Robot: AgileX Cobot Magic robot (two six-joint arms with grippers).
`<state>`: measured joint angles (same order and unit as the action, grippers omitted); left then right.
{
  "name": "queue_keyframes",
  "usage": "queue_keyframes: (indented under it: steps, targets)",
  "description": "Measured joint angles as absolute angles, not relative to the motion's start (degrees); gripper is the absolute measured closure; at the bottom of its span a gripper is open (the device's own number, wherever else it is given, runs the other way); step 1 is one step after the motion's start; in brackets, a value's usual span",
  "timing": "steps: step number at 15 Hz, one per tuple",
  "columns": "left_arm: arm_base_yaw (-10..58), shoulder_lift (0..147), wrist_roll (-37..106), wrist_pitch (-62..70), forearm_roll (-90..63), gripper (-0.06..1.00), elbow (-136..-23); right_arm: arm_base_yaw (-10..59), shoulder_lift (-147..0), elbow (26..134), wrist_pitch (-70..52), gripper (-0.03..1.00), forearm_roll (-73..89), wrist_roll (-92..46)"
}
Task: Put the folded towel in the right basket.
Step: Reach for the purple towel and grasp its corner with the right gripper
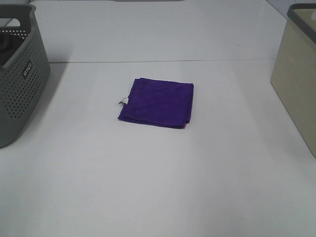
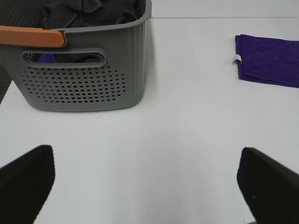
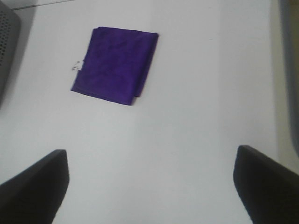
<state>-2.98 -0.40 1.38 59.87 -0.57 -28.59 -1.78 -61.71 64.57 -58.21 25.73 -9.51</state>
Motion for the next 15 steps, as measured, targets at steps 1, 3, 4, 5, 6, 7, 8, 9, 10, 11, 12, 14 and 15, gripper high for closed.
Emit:
queue_keyframes:
  steps: [1,3,4,5,6,7,8,9,10,11,12,14,15]
  targets:
    - [-3.0,-0.4,1.4,59.9,-0.6,-0.05,-28.6,-1.0,-67.1,66.2,-57.1,0.05,29.3,-11.6]
    - [-3.0,-0.4,1.4,59.9,-0.6,-0.05,-28.6,2.8,-77.0,69.7,-54.0,0.05,32.0,-13.5]
    - [-3.0,-0.4,1.4,59.9,-0.6,-0.05,-28.6,6.2,-83.3,72.5,-51.2,0.05,32.5,-14.0]
    - [-3.0,-0.4,1.4,59.9,-0.6,-0.05,-28.6,8.5,-90.0,75.9,-49.5,0.05,33.2,-14.1]
    - [-3.0,-0.4,1.4,59.9,-0.6,-0.05,-28.6,10.2,-100.8,82.8,-49.6,0.05,34.5,-14.2]
    - [-3.0,-0.4,1.4,59.9,-0.6,-0.05,-28.6,10.3,-106.8,87.0,-50.5,0.05,35.0,-14.2]
    - [-3.0,-0.4,1.4,59.9,-0.6,-0.05,-28.6,10.3,-112.2,91.0,-52.0,0.05,35.0,-13.9]
    - [-3.0,-0.4,1.4,59.9,-0.6,-0.05,-28.6,10.3,-117.1,94.9,-53.2,0.05,35.0,-13.5]
    - [-3.0,-0.4,1.4,59.9,-0.6,-0.05,-28.6,10.3,-121.8,98.9,-54.4,0.05,35.0,-12.7]
    - [-3.0,-0.4,1.4,59.9,-0.6,-0.05,-28.6,10.3,-125.5,102.3,-54.9,0.05,35.0,-12.4]
    - [-3.0,-0.4,1.4,59.9,-0.6,-0.05,-28.6,10.3,-126.9,103.6,-55.2,0.05,35.0,-12.4]
    - [-3.0,-0.4,1.4,59.9,-0.6,-0.05,-28.6,10.3,-132.2,107.4,-55.2,0.05,35.0,-12.3]
    - [-3.0,-0.4,1.4,59.9,-0.6,-0.05,-28.6,10.3,-134.1,107.8,-55.2,0.05,35.0,-12.2]
